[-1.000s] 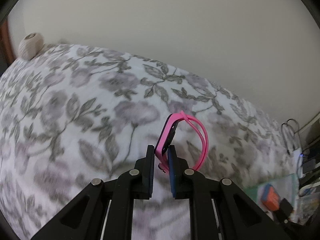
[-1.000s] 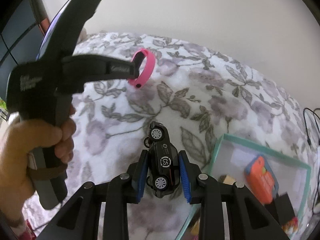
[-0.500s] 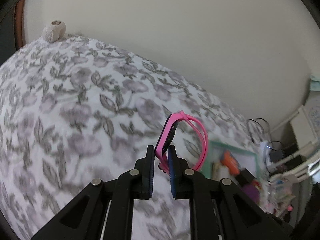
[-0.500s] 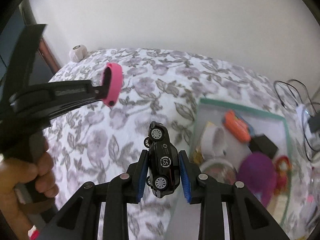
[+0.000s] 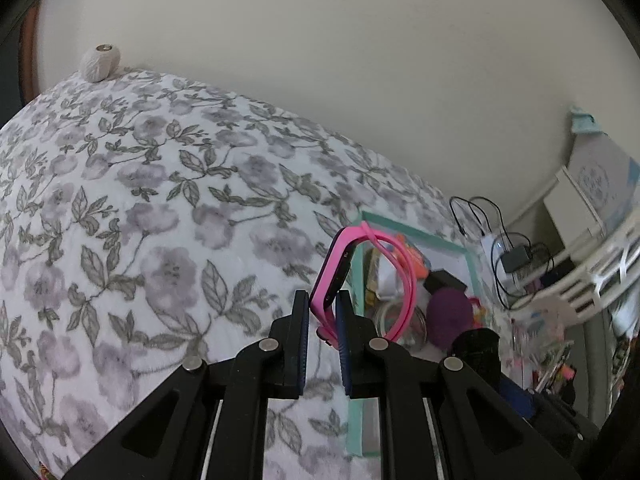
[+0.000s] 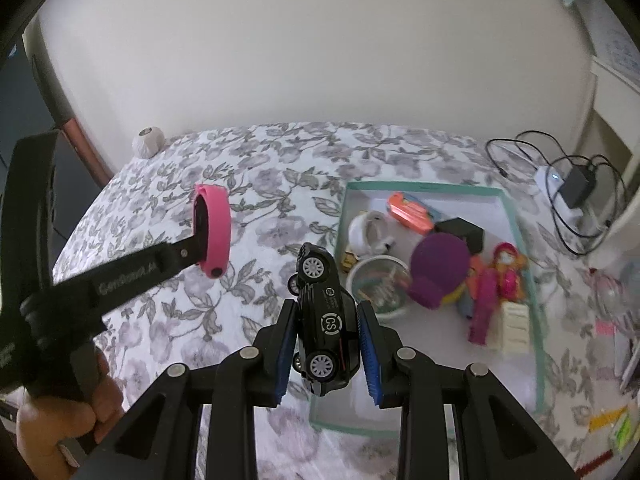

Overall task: Organize rigid objects
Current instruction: 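Carry the pink watch band and black car into the tray and open both grippers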

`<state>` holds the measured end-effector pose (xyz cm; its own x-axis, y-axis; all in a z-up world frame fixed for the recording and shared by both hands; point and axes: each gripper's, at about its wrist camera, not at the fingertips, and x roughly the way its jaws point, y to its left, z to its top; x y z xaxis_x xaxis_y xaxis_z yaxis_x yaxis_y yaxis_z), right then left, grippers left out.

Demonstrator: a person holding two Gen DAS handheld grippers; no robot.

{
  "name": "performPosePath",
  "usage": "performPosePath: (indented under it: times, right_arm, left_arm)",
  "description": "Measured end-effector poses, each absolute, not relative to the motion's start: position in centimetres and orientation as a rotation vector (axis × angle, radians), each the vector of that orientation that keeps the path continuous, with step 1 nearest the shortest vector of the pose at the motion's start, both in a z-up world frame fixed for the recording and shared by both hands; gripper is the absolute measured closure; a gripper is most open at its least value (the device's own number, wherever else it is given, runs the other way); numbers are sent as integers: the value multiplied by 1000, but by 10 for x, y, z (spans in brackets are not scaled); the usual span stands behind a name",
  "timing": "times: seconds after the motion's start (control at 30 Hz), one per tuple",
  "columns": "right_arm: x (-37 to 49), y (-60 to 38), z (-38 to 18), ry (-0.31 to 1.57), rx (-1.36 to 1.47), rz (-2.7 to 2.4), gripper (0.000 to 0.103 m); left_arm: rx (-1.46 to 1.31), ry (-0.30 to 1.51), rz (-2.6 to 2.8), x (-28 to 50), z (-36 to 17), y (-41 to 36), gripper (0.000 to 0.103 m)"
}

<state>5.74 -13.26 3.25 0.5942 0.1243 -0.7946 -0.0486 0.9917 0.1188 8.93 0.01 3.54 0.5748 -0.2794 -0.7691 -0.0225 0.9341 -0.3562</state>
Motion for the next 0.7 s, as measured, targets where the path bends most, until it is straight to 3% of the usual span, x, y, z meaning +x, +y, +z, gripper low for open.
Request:
performPosePath:
  times: [0.7]
  right_arm:
    - [46, -208, -7, 1023, 190, -132, 71]
  left_arm:
    - [-76, 1052, -261, 65, 10, -75, 89]
